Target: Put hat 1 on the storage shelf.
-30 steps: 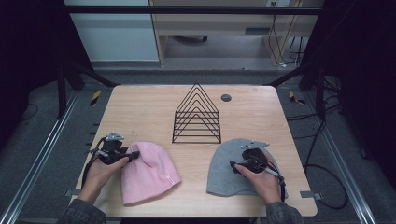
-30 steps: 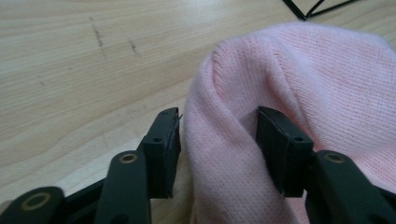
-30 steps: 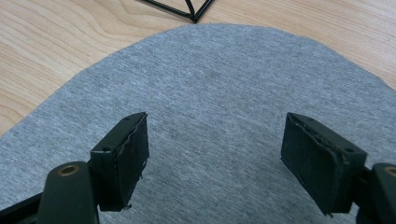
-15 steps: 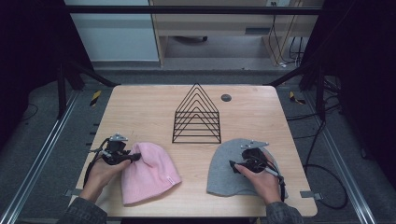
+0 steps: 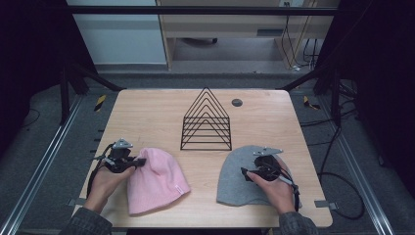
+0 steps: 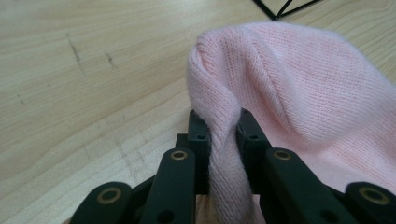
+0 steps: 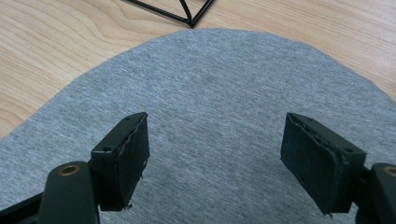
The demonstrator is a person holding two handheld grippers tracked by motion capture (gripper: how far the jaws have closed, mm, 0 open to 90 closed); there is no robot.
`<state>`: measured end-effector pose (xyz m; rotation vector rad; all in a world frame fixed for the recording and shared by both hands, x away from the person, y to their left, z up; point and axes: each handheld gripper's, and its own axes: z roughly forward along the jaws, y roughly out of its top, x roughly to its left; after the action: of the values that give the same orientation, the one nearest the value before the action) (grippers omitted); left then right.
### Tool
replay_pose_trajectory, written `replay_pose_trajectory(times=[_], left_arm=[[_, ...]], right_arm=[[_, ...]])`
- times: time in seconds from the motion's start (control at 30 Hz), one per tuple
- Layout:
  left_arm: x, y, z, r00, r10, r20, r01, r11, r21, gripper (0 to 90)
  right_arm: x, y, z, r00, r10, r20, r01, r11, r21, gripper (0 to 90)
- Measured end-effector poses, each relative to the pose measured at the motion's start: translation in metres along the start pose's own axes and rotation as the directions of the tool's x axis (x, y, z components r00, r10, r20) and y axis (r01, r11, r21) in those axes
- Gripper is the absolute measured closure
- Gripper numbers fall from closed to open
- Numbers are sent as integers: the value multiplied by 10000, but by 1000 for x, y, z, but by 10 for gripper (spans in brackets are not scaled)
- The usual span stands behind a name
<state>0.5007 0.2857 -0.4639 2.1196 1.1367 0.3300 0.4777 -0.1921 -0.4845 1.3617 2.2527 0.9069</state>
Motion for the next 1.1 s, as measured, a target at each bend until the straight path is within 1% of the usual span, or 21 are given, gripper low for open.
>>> replay_pose_trajectory(times=[0.1, 0.23, 0.33, 0.4, 0.53, 0.57, 0.6, 0.63, 0.7, 0.73, 0.77, 0.8, 0.83, 0.87, 0.9, 0.97, 1.0, 1.03, 1.07, 1.1], left_arm=[[-4, 2, -3, 9996, 264, -73, -265, 9995, -141, 793], [-10, 5, -9, 9989, 466, -50, -467, 9978, -477, 797], [-15, 8, -13, 9979, 644, -105, -649, 9962, -588, 800], [-19, 10, -15, 9968, 785, -135, -793, 9946, -669, 801], [-28, 15, -26, 9925, 1188, -287, -1211, 9880, -960, 801], [-31, 16, -29, 9919, 1246, -235, -1264, 9855, -1127, 801], [-36, 20, -36, 9893, 1448, -175, -1458, 9803, -1332, 801], [-36, 20, -36, 9893, 1448, -175, -1458, 9803, -1332, 802], [-41, 23, -43, 9852, 1691, -272, -1713, 9741, -1474, 802], [-44, 25, -46, 9833, 1800, -275, -1821, 9712, -1536, 802], [-47, 28, -52, 9796, 1985, -303, -2008, 9656, -1654, 802], [-50, 30, -56, 9798, 1988, -220, -1995, 9626, -1832, 802], [-52, 33, -60, 9779, 2088, -139, -2074, 9586, -1949, 802], [-56, 37, -67, 9739, 2264, -162, -2248, 9523, -2064, 802], [-56, 37, -67, 9739, 2264, -162, -2248, 9523, -2064, 802], [-60, 44, -75, 9676, 2515, -213, -2500, 9434, -2180, 802], [-61, 47, -77, 9665, 2553, -255, -2545, 9417, -2201, 802], [-61, 52, -83, 9617, 2728, -264, -2718, 9364, -2221, 802], [-61, 52, -83, 9617, 2728, -264, -2718, 9364, -2221, 802], [-62, 56, -87, 9597, 2800, -239, -2778, 9328, -2296, 802]], right_arm=[[0, 0, 0, 10000, -10, -3, 10, 10000, -40, 238], [1, 1, -1, 10000, -61, 53, 62, 9999, -90, 241], [1, 1, -2, 10000, -79, 52, 80, 9999, -134, 244], [1, 1, -1, 9999, -116, 37, 117, 9999, -97, 244], [2, 1, -2, 9998, -167, 97, 168, 9997, -156, 249], [3, 2, -2, 9998, -178, 73, 179, 9997, -160, 251], [3, 2, -2, 9997, -214, 80, 216, 9996, -169, 253], [3, 2, -2, 9997, -214, 80, 216, 9996, -169, 253], [3, 2, -3, 9996, -290, 65, 292, 9993, -231, 263], [4, 3, -4, 9997, -224, 38, 225, 9993, -301, 276], [3, 3, -5, 9996, -268, 71, 270, 9989, -371, 286], [4, 3, -7, 9996, -289, 73, 292, 9985, -459, 290], [4, 3, -8, 9994, -339, 113, 344, 9981, -509, 293], [5, 4, -11, 9989, -412, 203, 424, 9969, -659, 305], [5, 4, -11, 9989, -412, 203, 424, 9969, -659, 305], [6, 7, -16, 9987, -439, 249, 460, 9951, -877, 324], [8, 9, -18, 9980, -554, 308, 581, 9939, -933, 333], [10, 13, -23, 9968, -705, 381, 744, 9906, -1146, 349], [10, 13, -23, 9968, -705, 381, 744, 9906, -1146, 349], [11, 15, -25, 9967, -723, 361, 763, 9892, -1251, 352]])
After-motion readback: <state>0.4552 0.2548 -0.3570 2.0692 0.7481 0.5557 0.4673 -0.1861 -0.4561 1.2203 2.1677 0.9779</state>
